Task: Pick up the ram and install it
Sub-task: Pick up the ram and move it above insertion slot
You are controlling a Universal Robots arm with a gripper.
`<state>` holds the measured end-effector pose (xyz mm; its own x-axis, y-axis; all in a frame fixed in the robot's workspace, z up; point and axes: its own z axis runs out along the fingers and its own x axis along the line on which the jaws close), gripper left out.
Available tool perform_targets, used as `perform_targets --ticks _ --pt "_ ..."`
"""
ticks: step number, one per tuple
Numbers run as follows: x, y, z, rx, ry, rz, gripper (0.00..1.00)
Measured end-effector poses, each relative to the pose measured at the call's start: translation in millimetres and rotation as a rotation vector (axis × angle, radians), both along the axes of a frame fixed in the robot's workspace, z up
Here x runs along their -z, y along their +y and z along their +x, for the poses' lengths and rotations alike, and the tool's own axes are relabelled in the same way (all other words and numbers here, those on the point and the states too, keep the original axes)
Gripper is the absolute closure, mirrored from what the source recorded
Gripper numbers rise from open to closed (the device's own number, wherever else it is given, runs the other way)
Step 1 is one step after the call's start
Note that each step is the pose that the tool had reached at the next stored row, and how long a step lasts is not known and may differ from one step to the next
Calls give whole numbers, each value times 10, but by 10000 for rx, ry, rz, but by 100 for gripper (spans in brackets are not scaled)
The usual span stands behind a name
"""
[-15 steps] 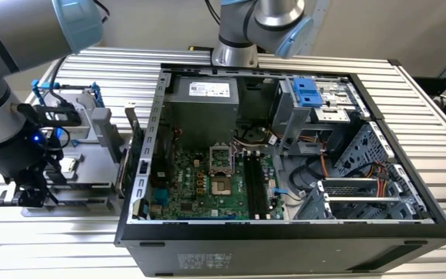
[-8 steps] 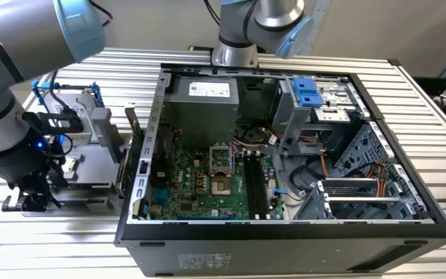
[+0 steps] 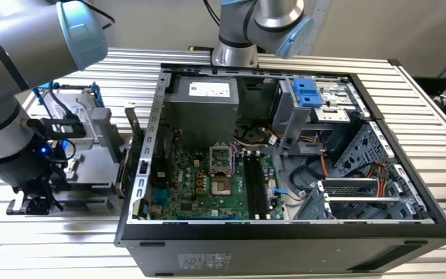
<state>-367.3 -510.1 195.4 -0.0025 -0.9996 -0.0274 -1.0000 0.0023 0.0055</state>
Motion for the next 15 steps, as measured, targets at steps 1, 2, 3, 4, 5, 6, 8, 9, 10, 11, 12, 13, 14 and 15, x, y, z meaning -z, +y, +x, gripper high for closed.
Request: perform_targets --ticks 1,2,3,4,5,6,8,9,10,11,12,13,14,15 --pt "7 0 0 0 0 0 0" --pt "8 0 0 0 2 -1 0" --pt "9 -2 0 0 2 -1 0" --pt "11 -4 0 0 0 0 0" --pt "13 -8 1 0 2 1 0" --pt "14 -14 1 -1 4 1 0" --pt "16 -27 0 0 28 0 0" --pt "17 -34 1 -1 50 1 0" --pt "17 -41 0 0 73 1 0" --pt "18 -48 0 1 91 -1 0" --pt "19 -51 0 0 92 -1 0" --pt "19 -51 -1 1 94 -1 0" --pt "21 -51 -1 6 94 -1 0" --pt "24 -51 0 18 92 1 0"
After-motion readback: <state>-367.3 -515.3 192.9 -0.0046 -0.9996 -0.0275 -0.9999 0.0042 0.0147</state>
